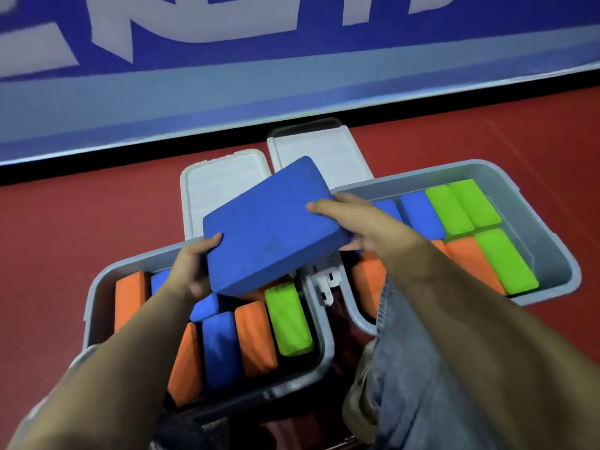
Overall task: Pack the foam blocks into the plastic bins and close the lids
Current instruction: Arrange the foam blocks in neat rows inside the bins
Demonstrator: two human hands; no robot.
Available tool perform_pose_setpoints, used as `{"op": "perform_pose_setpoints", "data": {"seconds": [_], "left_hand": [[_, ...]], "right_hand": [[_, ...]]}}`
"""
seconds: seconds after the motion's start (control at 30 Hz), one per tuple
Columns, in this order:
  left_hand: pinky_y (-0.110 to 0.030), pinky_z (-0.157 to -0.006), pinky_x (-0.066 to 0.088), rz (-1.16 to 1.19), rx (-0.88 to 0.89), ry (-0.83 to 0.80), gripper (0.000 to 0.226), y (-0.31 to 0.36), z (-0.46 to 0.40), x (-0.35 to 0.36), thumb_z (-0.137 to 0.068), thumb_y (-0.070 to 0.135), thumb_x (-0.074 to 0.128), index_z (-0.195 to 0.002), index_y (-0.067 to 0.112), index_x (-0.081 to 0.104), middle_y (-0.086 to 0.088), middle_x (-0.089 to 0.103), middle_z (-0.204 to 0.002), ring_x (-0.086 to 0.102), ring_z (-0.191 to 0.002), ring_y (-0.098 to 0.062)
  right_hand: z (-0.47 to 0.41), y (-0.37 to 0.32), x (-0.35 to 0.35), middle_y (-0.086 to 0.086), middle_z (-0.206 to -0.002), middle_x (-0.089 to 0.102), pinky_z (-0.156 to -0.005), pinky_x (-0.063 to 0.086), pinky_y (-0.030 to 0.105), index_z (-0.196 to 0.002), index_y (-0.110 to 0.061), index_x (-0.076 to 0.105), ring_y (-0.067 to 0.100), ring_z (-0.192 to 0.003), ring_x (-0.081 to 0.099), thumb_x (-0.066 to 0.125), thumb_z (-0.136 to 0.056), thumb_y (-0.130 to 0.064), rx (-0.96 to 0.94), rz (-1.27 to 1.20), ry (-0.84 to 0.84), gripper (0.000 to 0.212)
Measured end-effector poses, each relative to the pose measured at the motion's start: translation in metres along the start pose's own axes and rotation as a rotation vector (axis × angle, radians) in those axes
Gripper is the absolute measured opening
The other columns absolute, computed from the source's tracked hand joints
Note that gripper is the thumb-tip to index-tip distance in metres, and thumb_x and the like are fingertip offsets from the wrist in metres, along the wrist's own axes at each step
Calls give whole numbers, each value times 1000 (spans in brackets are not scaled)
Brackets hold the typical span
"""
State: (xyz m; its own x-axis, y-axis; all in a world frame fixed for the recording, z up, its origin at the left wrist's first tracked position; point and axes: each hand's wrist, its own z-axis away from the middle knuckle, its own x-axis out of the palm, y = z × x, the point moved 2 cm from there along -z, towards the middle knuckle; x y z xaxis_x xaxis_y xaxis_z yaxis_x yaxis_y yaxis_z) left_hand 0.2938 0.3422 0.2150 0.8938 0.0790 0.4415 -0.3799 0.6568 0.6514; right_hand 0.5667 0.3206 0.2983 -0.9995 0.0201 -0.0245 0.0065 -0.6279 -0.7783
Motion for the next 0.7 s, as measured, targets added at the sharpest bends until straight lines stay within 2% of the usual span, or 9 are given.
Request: {"op": "perform_pose_setpoints", "data": {"seconds": [0.07, 0.17, 0.2, 0.27, 0.33, 0.4, 0.47, 0.57, 0.7], "left_hand": [[-35, -78, 58, 46, 34, 64, 32, -2, -10, 4, -93, 34, 51, -112, 14, 66, -3, 73, -104, 72, -89, -21], [-35, -80, 51, -80, 97, 262, 48, -13, -43, 4, -99, 48, 35, -114, 13, 65, -7, 71, -105, 67, -90, -22], [-36, -78, 47, -316, 107, 374, 49, -17, -58, -1, -100, 44, 34, -118, 8, 61, -13, 68, -108, 64, -92, -26], [-38, -85, 44, -1046, 143, 519, 42, -26, -83, -14, -97, 35, 47, -121, 2, 56, -22, 61, -121, 59, -105, -32], [-37, -99, 40, -1611, 166, 340, 59, -42, -102, -18, -86, 36, 65, -134, 6, 47, -16, 53, -134, 52, -122, -30], [-38, -106, 38, -1912, 108, 89, 85, -61, -114, -14, -75, 54, 69, -145, 18, 35, -7, 42, -144, 43, -131, -27], [-40, -112, 29, -2059, 74, -14, 98, -74, -125, -12, -73, 60, 67, -151, 23, 19, -6, 25, -152, 31, -139, -28], [-42, -114, 22, -2145, 57, 88, 103, -67, -139, -15, -75, 48, 69, -152, 32, 2, -1, 10, -157, 17, -144, -25], [-42, -111, 29, -2179, -1, 160, 104, -50, -146, -33, -74, 52, 70, -148, 48, -4, -3, 20, -153, 26, -138, -29]], "right_hand": [[2, -3, 2, -11, -103, 58, -63, 51, 25, -119, -23, 45, 8, -87, 60, 69, -80, -38, -74, 153, -6, 48], [0, -9, 3, -6, -120, 54, -89, 51, 35, -137, -31, 32, 16, -109, 56, 71, -76, -39, -303, 242, 131, 73], [-1, -11, 1, -4, -125, 50, -95, 48, 36, -143, -34, 26, 18, -116, 52, 71, -73, -41, -377, 305, 193, 83], [-3, -16, -4, -1, -126, 43, -98, 43, 34, -147, -37, 17, 21, -122, 44, 72, -72, -43, -474, 460, 300, 93], [-7, -19, -12, 0, -123, 41, -96, 41, 32, -148, -37, 16, 22, -122, 42, 72, -72, -45, -498, 531, 354, 95], [-15, -20, -19, 0, -123, 43, -98, 40, 31, -148, -37, 18, 22, -122, 42, 72, -72, -46, -499, 537, 372, 95], [-22, -21, -23, 2, -122, 44, -99, 39, 31, -149, -36, 18, 22, -121, 42, 73, -71, -46, -509, 567, 393, 95], [-27, -18, -23, 3, -120, 43, -96, 38, 31, -149, -37, 17, 24, -116, 40, 72, -72, -46, -519, 669, 415, 95], [-29, -15, -19, -1, -121, 42, -94, 41, 34, -148, -39, 15, 21, -115, 36, 69, -74, -48, -501, 791, 382, 93]]}}
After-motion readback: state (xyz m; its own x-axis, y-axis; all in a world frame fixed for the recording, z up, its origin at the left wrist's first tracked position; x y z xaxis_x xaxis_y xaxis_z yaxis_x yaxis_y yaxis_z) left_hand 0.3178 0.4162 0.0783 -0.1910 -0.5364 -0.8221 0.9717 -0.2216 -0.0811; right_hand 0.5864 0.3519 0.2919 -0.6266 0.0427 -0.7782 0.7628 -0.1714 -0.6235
